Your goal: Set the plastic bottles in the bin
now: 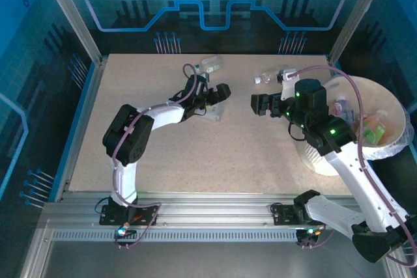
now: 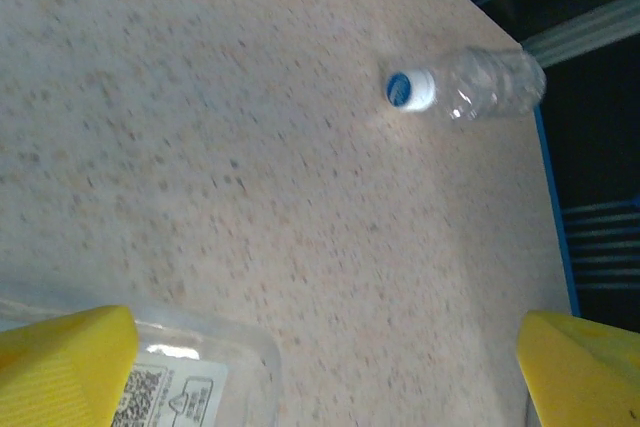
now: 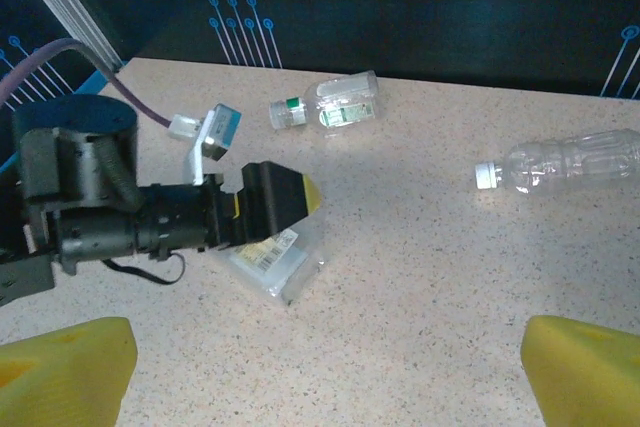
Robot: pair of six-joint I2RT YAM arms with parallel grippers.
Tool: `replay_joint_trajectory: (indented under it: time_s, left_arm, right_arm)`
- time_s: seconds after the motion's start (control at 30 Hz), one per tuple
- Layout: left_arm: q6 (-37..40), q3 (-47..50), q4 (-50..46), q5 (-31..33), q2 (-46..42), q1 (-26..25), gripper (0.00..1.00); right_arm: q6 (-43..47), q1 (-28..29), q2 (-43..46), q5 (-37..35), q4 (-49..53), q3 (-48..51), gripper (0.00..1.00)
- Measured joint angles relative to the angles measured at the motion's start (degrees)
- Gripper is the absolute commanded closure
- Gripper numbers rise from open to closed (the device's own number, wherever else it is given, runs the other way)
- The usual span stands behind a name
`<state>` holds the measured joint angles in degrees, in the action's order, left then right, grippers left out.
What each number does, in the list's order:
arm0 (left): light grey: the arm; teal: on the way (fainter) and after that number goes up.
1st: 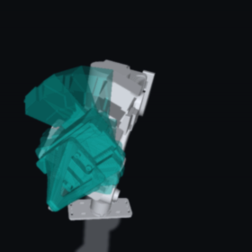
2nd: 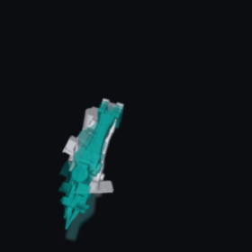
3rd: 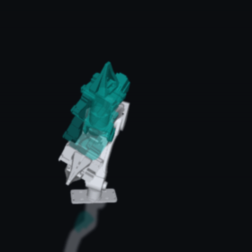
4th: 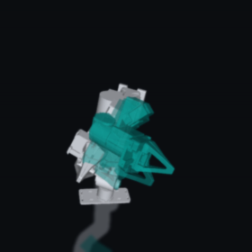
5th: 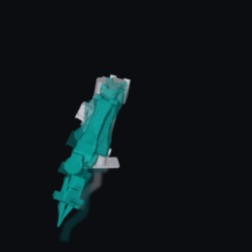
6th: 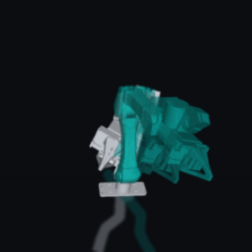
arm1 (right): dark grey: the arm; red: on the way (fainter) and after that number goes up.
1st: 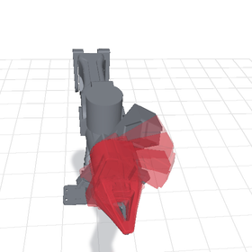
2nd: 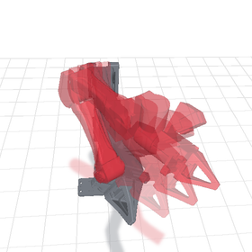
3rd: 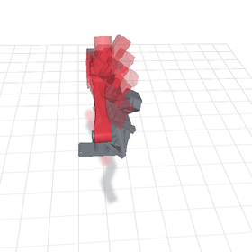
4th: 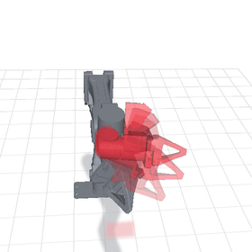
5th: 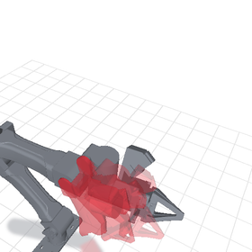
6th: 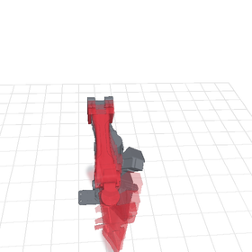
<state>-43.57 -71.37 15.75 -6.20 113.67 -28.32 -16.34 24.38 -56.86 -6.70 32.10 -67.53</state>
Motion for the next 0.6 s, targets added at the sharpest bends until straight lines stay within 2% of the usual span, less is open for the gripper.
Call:
replay_joint_trajectory:
  time_s: [0.3, 0.47, 0.6]
  left_arm:
    - [1.20, 11.63, 3.32, -4.70, -8.24, -4.35, 0.01]
    - [3.04, 17.68, -1.53, -5.68, -15.43, -6.32, 0.01]
    - [3.26, 22.27, -7.13, -5.66, -23.89, -6.45, 0.01]
  right_arm:
    - [-1.57, 0.02, -1.29, 0.00, -0.02, 0.68, 0.00]
    - [-1.60, 0.07, -1.73, 1.16, -0.28, 1.60, 0.00]
    - [0.59, 0.87, -2.95, 5.14, -2.10, 3.63, 0.00]
